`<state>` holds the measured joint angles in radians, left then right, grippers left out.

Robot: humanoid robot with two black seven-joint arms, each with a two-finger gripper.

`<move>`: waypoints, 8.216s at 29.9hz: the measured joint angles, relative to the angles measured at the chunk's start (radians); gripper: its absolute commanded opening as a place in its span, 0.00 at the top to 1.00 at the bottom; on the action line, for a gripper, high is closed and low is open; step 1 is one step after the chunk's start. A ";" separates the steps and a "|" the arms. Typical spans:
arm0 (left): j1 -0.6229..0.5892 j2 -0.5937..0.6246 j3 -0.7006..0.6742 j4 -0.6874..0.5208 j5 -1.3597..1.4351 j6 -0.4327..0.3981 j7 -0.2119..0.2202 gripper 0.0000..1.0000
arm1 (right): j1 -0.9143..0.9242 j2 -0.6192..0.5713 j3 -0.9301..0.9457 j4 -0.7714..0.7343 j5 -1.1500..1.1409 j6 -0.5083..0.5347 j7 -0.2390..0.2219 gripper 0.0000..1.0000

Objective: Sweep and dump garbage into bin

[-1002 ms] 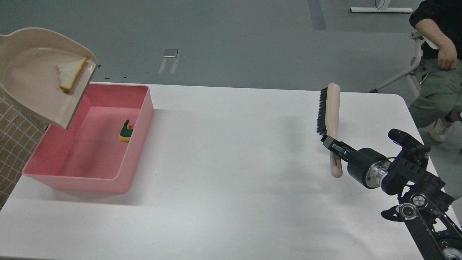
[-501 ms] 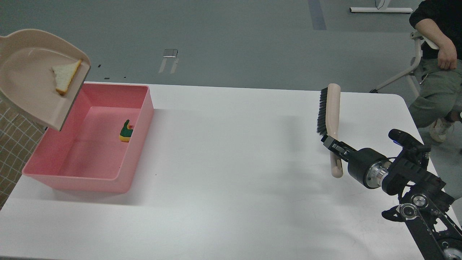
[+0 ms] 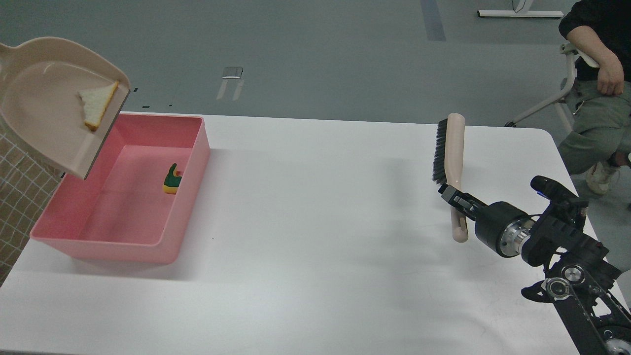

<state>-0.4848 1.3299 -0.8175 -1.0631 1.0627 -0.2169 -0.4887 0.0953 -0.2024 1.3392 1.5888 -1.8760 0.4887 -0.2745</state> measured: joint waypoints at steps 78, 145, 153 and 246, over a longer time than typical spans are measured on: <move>-0.109 -0.825 0.288 -0.225 -0.231 0.373 0.245 0.98 | 0.006 -0.129 0.038 -0.005 0.075 0.000 0.077 0.91; -0.147 -1.112 0.484 0.017 -0.180 0.584 0.292 0.89 | -0.148 -0.238 -0.020 0.003 0.089 0.000 0.070 0.90; -0.147 -1.111 0.486 0.020 -0.179 0.584 0.292 0.88 | -0.165 -0.266 -0.021 -0.003 0.090 0.000 0.071 0.90; -0.273 -0.999 0.103 -0.316 -0.290 0.561 0.166 0.03 | 0.200 -0.048 0.507 0.003 0.850 0.000 0.084 0.01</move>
<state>-0.7577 0.3311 -0.7143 -1.3787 0.7730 0.3440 -0.3230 0.2950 -0.2503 1.8467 1.5919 -1.0257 0.4885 -0.1904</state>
